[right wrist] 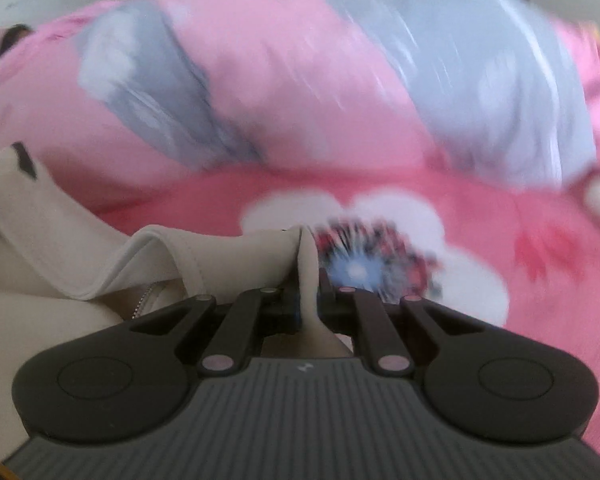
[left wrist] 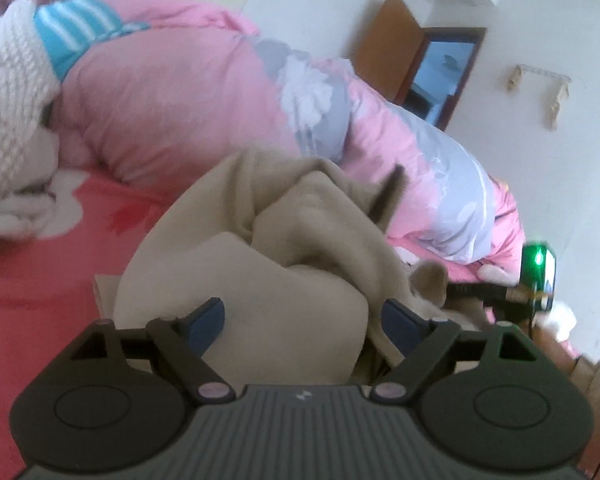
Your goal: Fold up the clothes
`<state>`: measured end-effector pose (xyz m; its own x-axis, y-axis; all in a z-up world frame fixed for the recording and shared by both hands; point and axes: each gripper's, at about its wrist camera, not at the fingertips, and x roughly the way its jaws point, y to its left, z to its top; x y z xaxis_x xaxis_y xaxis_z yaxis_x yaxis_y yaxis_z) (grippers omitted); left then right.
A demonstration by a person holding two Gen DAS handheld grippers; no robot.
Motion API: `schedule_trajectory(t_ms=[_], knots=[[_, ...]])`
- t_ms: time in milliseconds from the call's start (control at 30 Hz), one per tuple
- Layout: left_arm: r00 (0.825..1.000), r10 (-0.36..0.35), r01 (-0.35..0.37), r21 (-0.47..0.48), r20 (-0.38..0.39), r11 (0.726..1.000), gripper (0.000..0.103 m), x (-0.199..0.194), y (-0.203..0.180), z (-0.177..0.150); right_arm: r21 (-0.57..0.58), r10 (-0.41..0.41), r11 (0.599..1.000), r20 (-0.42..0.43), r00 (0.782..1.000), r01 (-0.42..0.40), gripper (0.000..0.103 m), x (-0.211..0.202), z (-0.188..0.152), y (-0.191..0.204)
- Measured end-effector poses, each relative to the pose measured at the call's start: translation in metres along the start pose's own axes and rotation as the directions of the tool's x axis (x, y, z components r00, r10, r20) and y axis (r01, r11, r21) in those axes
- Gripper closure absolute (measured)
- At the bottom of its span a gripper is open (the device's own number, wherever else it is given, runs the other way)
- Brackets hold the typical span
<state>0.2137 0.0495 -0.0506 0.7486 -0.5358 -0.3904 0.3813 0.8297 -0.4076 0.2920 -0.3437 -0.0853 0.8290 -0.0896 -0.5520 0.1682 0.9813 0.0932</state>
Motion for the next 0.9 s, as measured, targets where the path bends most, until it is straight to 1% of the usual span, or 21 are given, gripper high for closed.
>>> schedule_trajectory(t_ms=[100, 167, 200, 233, 267, 300, 333, 367, 433, 500, 567, 633, 700, 767, 800, 833, 900], knots=[[1.000, -0.006, 0.006, -0.025, -0.004, 1.000, 0.016, 0.002, 0.007, -0.001, 0.078, 0.032, 0.997, -0.040, 0.999, -0.029, 0.096, 0.002, -0.008, -0.015], [1.000, -0.010, 0.010, -0.046, 0.001, 0.999, 0.016, 0.001, 0.011, -0.001, 0.143, 0.069, 0.988, -0.039, 0.997, -0.063, 0.090, -0.006, -0.008, -0.025], [1.000, -0.013, 0.013, -0.060, 0.008, 0.998, 0.016, -0.002, 0.013, 0.000, 0.178, 0.089, 0.981, -0.038, 0.995, -0.081, 0.086, -0.013, -0.007, -0.030], [1.000, -0.016, 0.017, -0.073, 0.016, 0.997, 0.015, -0.005, 0.016, 0.001, 0.211, 0.107, 0.973, -0.038, 0.994, -0.096, 0.077, -0.021, -0.006, -0.035], [1.000, -0.015, 0.017, -0.085, 0.026, 0.996, 0.014, -0.007, 0.018, 0.003, 0.243, 0.122, 0.964, -0.038, 0.992, -0.109, 0.070, -0.031, -0.005, -0.039], [0.999, -0.007, 0.011, -0.096, 0.039, 0.995, 0.011, -0.011, 0.021, 0.004, 0.280, 0.139, 0.952, -0.035, 0.990, -0.124, 0.055, -0.043, -0.005, -0.043], [0.999, 0.003, 0.003, -0.107, 0.054, 0.994, 0.009, -0.016, 0.024, 0.005, 0.311, 0.158, 0.940, -0.031, 0.987, -0.141, 0.045, -0.056, -0.005, -0.046], [0.998, 0.013, -0.005, -0.118, 0.066, 0.993, 0.009, -0.020, 0.027, 0.006, 0.336, 0.179, 0.928, -0.026, 0.984, -0.160, 0.041, -0.069, -0.006, -0.050], [0.997, 0.026, -0.015, -0.149, 0.072, 0.989, 0.009, -0.025, 0.036, 0.009, 0.392, 0.228, 0.898, -0.025, 0.973, -0.200, 0.030, -0.094, -0.012, -0.055], [0.997, 0.033, -0.019, -0.189, 0.073, 0.982, 0.009, -0.030, 0.045, 0.010, 0.465, 0.302, 0.850, -0.045, 0.952, -0.247, 0.021, -0.115, -0.025, -0.058], [0.997, 0.040, -0.023, -0.226, 0.070, 0.974, 0.008, -0.033, 0.054, 0.012, 0.535, 0.374, 0.794, -0.058, 0.926, -0.288, 0.020, -0.136, -0.038, -0.060], [0.997, 0.046, -0.029, -0.252, 0.060, 0.967, 0.005, -0.033, 0.062, 0.014, 0.600, 0.442, 0.734, -0.066, 0.895, -0.318, 0.018, -0.155, -0.053, -0.061], [0.998, 0.053, -0.041, -0.262, 0.042, 0.964, 0.004, -0.027, 0.070, 0.020, 0.655, 0.497, 0.679, -0.076, 0.865, -0.332, 0.016, -0.168, -0.075, -0.059], [0.998, 0.061, -0.053, -0.268, 0.021, 0.962, 0.002, -0.019, 0.078, 0.027, 0.696, 0.541, 0.635, -0.090, 0.836, -0.336, 0.015, -0.179, -0.096, -0.055], [0.998, 0.065, -0.059, -0.271, 0.011, 0.961, 0.002, -0.014, 0.081, 0.031, 0.703, 0.559, 0.624, -0.097, 0.824, -0.341, 0.014, -0.183, -0.105, -0.052], [0.998, 0.069, -0.066, -0.274, 0.000, 0.959, 0.002, -0.010, 0.085, 0.034, 0.703, 0.570, 0.623, -0.106, 0.815, -0.344, 0.014, -0.185, -0.112, -0.049], [0.997, 0.079, -0.083, -0.273, -0.024, 0.958, 0.002, 0.001, 0.093, 0.043, 0.688, 0.585, 0.635, -0.131, 0.801, -0.351, 0.013, -0.187, -0.125, -0.039]])
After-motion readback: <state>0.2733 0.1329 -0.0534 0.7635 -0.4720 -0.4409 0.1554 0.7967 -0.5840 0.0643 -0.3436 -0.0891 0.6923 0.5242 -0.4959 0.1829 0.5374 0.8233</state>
